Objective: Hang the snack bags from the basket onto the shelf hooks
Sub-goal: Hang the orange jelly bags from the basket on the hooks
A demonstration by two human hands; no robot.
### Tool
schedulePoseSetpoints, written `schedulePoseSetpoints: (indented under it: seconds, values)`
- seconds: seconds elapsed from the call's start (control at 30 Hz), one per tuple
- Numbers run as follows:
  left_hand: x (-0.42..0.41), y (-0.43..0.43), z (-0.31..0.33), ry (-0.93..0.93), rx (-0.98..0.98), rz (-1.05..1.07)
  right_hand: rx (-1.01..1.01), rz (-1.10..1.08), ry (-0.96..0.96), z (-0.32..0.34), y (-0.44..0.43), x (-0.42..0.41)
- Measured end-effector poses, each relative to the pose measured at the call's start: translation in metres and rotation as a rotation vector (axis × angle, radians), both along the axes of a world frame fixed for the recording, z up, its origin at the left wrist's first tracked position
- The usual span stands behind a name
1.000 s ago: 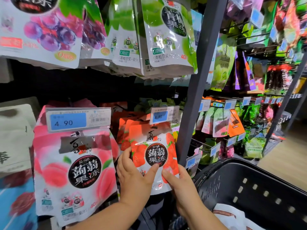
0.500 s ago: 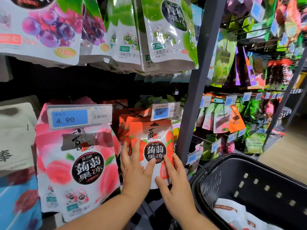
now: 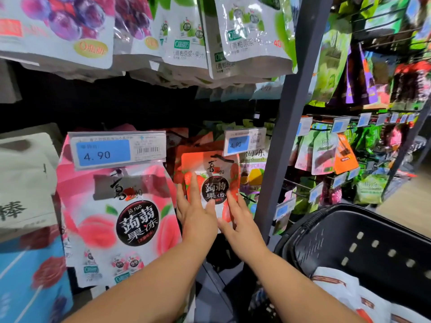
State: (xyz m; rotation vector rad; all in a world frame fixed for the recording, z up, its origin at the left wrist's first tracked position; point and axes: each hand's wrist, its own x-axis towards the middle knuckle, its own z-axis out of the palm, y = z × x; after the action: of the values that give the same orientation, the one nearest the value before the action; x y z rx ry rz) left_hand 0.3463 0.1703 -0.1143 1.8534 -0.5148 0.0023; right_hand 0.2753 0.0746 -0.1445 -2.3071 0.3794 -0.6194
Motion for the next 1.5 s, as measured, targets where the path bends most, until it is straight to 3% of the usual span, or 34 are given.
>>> schedulePoseSetpoints:
  seconds: [0.3, 0.6, 0.73, 0.9, 1.03, 1.2, 1.27, 1.37, 1.5]
  values:
    - [0.012, -0.003, -0.002, 0.014, -0.024, 0.031, 0.031, -0.023, 0.067, -0.003, -0.014, 0.027]
    - [0.006, 0.007, -0.017, -0.138, -0.019, 0.038, 0.068, -0.044, 0.075, -0.003, -0.007, 0.019]
    - [-0.005, 0.012, -0.018, -0.224, -0.026, 0.025, 0.021, -0.053, 0.128, 0.01, 0.001, -0.001]
    - [-0.019, 0.014, -0.015, -0.472, 0.034, -0.013, -0.14, -0.086, 0.151, 0.03, 0.002, -0.04]
    - [-0.03, 0.017, -0.011, -0.497, 0.089, -0.027, -0.256, -0.087, 0.097, 0.041, -0.014, -0.084]
    - [-0.042, 0.013, -0.01, -0.601, -0.023, -0.007, -0.264, -0.159, 0.196, 0.035, -0.047, -0.132]
    - [-0.05, 0.009, -0.011, -0.608, -0.019, -0.089, -0.215, -0.205, 0.249, 0.027, -0.059, -0.149]
    - [-0.064, -0.002, -0.016, -0.49, 0.058, -0.334, -0.117, -0.247, 0.334, 0.013, -0.071, -0.169]
    - [-0.08, -0.023, -0.025, -0.355, 0.221, -0.494, 0.034, -0.235, 0.349, -0.002, -0.072, -0.177]
